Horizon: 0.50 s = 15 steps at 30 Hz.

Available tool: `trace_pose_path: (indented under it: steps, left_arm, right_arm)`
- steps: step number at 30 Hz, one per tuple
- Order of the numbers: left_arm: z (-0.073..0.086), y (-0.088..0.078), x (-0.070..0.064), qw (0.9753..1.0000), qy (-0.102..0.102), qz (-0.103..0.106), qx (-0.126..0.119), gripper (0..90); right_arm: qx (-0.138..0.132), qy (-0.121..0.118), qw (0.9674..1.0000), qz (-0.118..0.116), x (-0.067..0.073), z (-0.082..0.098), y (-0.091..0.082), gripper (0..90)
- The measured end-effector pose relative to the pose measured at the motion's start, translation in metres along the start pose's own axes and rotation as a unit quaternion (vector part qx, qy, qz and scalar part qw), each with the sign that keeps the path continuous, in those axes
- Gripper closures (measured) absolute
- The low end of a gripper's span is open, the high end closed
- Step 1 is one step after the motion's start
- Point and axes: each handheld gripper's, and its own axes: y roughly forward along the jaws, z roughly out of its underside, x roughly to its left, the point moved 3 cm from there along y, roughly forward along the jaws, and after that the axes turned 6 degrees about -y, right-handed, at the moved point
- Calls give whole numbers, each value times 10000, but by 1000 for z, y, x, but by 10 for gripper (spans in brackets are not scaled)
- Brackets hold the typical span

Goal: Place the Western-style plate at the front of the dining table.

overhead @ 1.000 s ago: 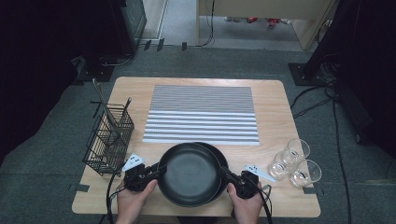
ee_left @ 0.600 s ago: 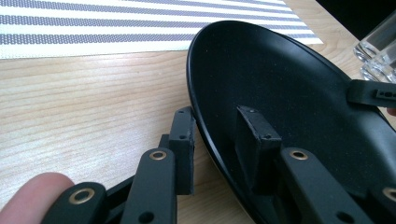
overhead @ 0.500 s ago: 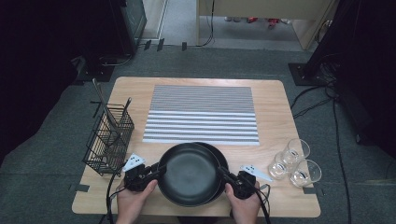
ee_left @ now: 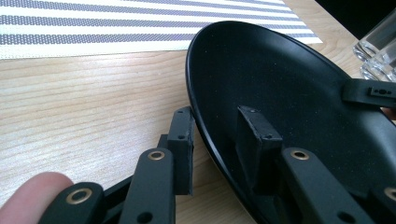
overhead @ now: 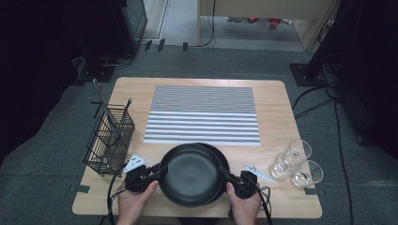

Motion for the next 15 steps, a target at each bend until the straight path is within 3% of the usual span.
trace_pose_path:
  steps: [15]
  left_arm:
    - [2, 4, -2, 9999, 1, 88, 99, 636]
  right_arm:
    - [-259, 32, 9996, 51, -1, 2, -3, 832]
